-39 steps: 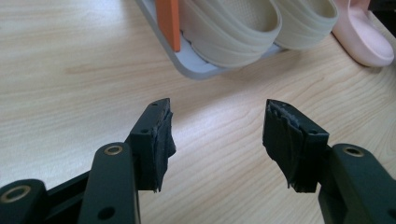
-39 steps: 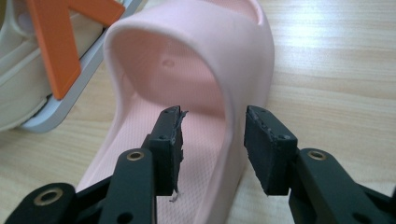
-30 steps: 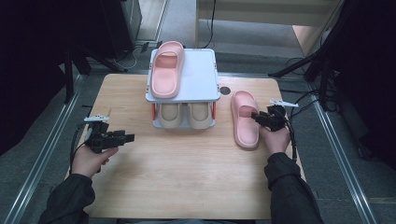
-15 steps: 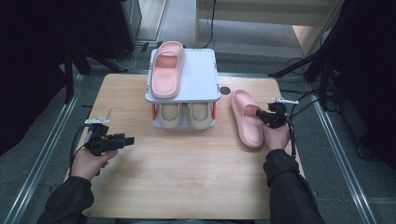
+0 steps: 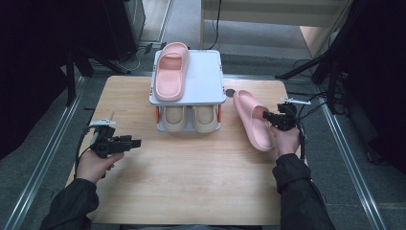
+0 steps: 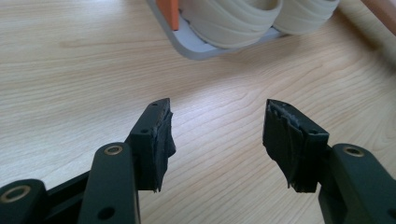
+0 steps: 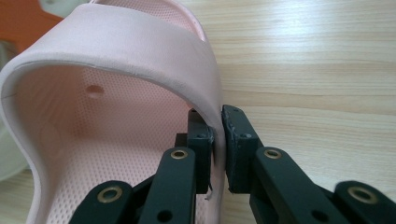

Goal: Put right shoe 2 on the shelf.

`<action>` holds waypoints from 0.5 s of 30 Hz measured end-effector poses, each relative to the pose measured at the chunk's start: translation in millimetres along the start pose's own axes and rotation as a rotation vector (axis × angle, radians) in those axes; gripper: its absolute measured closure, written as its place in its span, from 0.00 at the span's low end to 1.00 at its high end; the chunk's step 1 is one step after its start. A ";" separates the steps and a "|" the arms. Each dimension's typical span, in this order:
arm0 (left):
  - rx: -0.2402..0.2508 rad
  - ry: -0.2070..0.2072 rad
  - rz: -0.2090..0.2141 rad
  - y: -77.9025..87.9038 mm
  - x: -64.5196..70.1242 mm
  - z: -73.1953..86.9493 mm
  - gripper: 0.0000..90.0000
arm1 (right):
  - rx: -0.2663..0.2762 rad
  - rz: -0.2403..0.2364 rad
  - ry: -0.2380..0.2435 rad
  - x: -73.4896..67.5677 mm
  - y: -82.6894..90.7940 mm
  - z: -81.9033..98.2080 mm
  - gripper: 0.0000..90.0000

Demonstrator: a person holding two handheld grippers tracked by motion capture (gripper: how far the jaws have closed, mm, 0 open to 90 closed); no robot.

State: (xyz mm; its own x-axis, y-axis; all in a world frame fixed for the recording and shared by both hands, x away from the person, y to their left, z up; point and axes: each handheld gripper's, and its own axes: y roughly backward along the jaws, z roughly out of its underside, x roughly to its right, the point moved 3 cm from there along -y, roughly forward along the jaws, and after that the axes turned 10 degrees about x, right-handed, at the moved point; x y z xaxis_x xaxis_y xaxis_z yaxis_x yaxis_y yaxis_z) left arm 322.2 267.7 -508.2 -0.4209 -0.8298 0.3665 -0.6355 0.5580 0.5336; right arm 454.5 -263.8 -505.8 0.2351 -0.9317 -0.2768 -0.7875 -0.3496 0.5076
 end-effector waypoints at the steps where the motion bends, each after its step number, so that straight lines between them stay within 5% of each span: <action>1: -0.004 -0.003 0.003 -0.4 0.0 -0.6 0.47 | -0.001 -0.005 -0.008 -0.1 1.6 -2.1 0.93; 8: -0.013 -0.022 0.011 -6.4 4.5 -3.4 0.47 | -0.009 0.015 0.031 -5.7 12.4 -24.1 0.93; 15: -0.004 -0.009 0.025 -6.7 5.2 -5.3 0.47 | 0.016 0.019 0.036 -16.6 27.6 -67.1 0.93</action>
State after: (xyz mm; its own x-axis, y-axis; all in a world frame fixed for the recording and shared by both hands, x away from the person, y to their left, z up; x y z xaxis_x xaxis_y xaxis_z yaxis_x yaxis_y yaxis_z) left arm 327.7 259.7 -505.9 -0.4423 -0.8157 0.3729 -0.6222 0.5785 0.5275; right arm 467.1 -264.6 -432.4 0.2400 -0.9412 -0.2379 -0.8011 -0.3304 0.4991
